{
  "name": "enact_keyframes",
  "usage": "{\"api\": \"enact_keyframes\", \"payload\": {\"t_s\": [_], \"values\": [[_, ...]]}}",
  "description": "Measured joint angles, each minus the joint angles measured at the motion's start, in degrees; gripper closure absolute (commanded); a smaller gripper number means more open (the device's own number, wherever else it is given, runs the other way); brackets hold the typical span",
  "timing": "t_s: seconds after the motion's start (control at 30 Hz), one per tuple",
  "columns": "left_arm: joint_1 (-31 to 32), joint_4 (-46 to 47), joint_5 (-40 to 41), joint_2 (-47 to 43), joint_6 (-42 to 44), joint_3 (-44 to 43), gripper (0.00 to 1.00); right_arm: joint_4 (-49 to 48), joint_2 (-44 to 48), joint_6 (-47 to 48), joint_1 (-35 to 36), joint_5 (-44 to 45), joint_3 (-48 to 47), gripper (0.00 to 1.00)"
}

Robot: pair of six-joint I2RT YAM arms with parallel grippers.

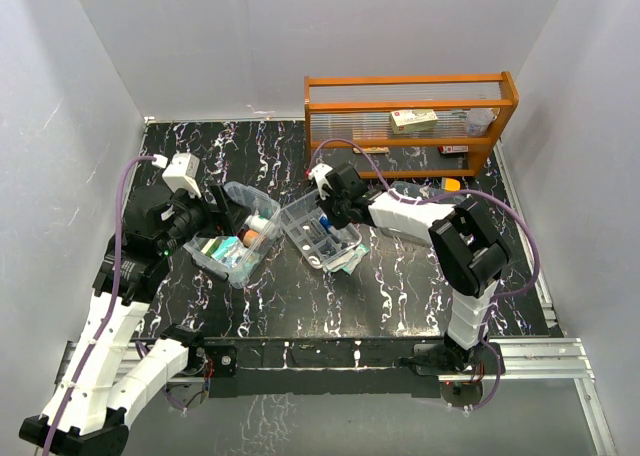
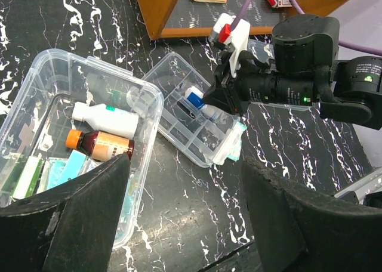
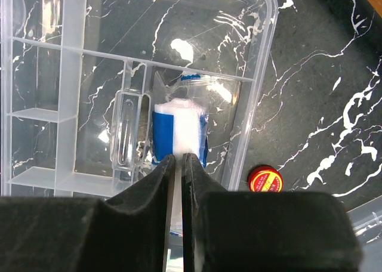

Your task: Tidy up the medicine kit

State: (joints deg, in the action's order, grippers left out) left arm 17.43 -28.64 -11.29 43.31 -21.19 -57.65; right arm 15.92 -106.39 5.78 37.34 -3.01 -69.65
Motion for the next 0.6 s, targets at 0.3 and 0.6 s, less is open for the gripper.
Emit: {"api": "enact_keyframes", "payload": {"t_s": [0.3,0.6], "values": [[0.0,-0.55,0.0,-0.02,0.0,0.0,0.26,0.02,0.52,-4.96,-0.24,0.28,-0.07,0.73],[0.0,-2.32,0.39,0.13,1.6,-1.11,0.17,2.75,11.65,-23.8,-0.22,9.7,3.21,0.62]]}}
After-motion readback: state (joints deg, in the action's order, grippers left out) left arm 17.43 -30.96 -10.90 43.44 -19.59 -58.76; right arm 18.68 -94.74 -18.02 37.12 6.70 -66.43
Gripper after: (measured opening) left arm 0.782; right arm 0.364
